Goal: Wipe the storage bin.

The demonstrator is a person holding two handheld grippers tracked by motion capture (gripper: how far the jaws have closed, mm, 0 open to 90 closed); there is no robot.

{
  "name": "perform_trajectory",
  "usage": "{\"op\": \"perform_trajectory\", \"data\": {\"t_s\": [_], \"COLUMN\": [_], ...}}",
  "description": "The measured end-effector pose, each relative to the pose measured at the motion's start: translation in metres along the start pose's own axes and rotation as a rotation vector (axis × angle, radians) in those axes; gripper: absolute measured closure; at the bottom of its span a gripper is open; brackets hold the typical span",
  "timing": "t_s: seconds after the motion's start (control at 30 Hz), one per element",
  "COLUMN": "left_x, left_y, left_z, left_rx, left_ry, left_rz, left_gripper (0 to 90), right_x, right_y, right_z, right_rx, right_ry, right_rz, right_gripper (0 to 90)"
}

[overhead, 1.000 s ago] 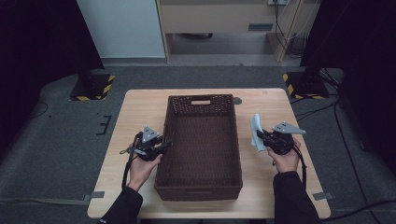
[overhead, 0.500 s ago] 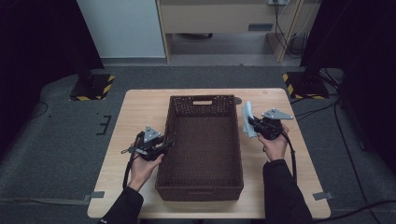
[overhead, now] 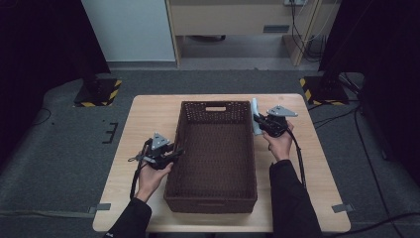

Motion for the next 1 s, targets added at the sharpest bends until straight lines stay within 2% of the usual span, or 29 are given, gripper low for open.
{"op": "perform_trajectory", "data": {"t_s": [0.07, 0.13, 0.27, 0.43, 0.53, 0.57, 0.63, 0.77, 0.83, 0.93, 1.0], "left_x": [0.000, 0.000, 0.000, 0.000, 0.000, 0.000, 0.000, 0.000, 0.000, 0.000, 0.000], "left_y": [0.000, 0.000, 0.000, 0.000, 0.000, 0.000, 0.000, 0.000, 0.000, 0.000, 0.000], "left_z": [0.000, 0.000, 0.000, 0.000, 0.000, 0.000, 0.000, 0.000, 0.000, 0.001, 0.001], "left_rx": [0.000, -0.003, 0.000, -0.001, 0.001, 0.001, 0.002, 0.003, 0.004, 0.005, 0.005], "left_ry": [0.000, 0.002, 0.000, 0.000, 0.000, 0.000, -0.001, 0.000, 0.000, -0.001, -0.001], "left_rz": [0.000, -0.001, 0.000, 0.000, 0.001, 0.001, 0.002, 0.002, 0.002, 0.002, 0.003], "left_gripper": [61.4, 61.4, 61.4, 61.4, 61.2, 61.2, 61.2, 61.1, 61.1, 61.1, 61.1], "right_x": [-0.005, -0.011, -0.022, -0.034, -0.033, -0.030, -0.023, -0.005, 0.001, 0.001, -0.004], "right_y": [0.001, 0.001, 0.004, 0.009, 0.009, 0.008, 0.006, -0.002, -0.004, -0.005, -0.001], "right_z": [0.005, 0.016, 0.037, 0.053, 0.048, 0.044, 0.033, 0.009, 0.002, 0.004, 0.011], "right_rx": [-0.002, 0.013, -0.007, -0.032, -0.043, -0.038, -0.032, -0.027, -0.032, 0.014, 0.019], "right_ry": [0.023, 0.088, 0.193, 0.262, 0.247, 0.228, 0.165, 0.005, -0.041, 0.017, 0.054], "right_rz": [-0.009, -0.026, -0.063, -0.093, -0.109, -0.109, -0.102, -0.062, -0.051, -0.067, -0.085], "right_gripper": [84.8, 84.9, 84.9, 84.7, 84.8, 84.8, 84.8, 84.8, 84.7, 84.7, 84.8]}}
Point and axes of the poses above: each handheld gripper's, and its own axes: x roughly backward along the jaws, z roughly out of its underside, y roughly to its left, the point moved 2 cm from there along -x, roughly forward along the jaws, and after that the axes turned 15 degrees about x, right-handed, at the moved point
